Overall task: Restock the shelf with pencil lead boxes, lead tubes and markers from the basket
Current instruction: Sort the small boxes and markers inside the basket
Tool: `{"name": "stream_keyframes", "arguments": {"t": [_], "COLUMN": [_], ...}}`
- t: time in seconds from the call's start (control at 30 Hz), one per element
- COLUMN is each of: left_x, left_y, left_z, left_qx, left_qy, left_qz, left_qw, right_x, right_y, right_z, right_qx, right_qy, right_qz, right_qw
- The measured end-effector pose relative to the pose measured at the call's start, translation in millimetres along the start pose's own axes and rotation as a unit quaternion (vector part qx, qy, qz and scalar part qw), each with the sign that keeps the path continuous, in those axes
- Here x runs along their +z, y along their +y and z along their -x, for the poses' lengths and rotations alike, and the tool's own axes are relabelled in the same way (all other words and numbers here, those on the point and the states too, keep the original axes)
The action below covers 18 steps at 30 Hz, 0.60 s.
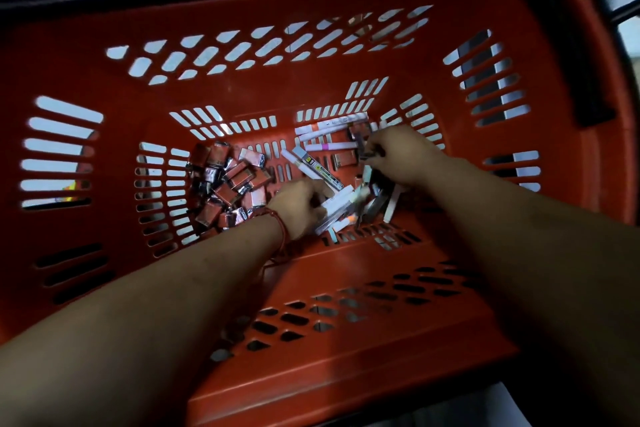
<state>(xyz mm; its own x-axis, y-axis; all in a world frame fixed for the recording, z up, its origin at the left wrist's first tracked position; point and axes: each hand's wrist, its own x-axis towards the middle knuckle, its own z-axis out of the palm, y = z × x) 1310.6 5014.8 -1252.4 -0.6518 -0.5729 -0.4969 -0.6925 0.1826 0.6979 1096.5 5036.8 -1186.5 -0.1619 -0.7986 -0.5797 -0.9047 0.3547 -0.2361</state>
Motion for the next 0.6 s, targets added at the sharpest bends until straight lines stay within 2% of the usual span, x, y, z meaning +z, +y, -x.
{"name": "stream_keyframes", "arguments": {"t": [0.13,0.2,0.33,0.43,0.5,0.6], "left_x": [-13,-18,-32,-47,-58,-77], "left_y": [6,11,19,17,10,-3], "left_z": [-1,-4,-8,-8,-7,-4], "left_qx": [0.028,0.028,-0.016,0.015,0.019,-0.015], "left_qy": [-0.073,-0.031,0.096,0.09,0.069,0.028], "left_qz": [-0.043,-0.038,0.1,0.037,-0.024,-0.166], "left_qw": [0.996,0.998,0.99,0.995,0.997,0.986], "right_x": [-2,-3,-3,1,7,13], "right_y": [-7,-15,-34,-36,-34,-22], "right_z": [-6,-11,-11,-11,-15,-17], "right_qx": [0.021,0.017,0.009,0.014,0.016,-0.005], "right_qy": [0.057,0.057,-0.025,-0.073,-0.059,-0.01], "right_qz": [-0.118,-0.171,-0.286,-0.363,-0.355,-0.14], "right_qw": [0.991,0.983,0.958,0.929,0.933,0.99]}}
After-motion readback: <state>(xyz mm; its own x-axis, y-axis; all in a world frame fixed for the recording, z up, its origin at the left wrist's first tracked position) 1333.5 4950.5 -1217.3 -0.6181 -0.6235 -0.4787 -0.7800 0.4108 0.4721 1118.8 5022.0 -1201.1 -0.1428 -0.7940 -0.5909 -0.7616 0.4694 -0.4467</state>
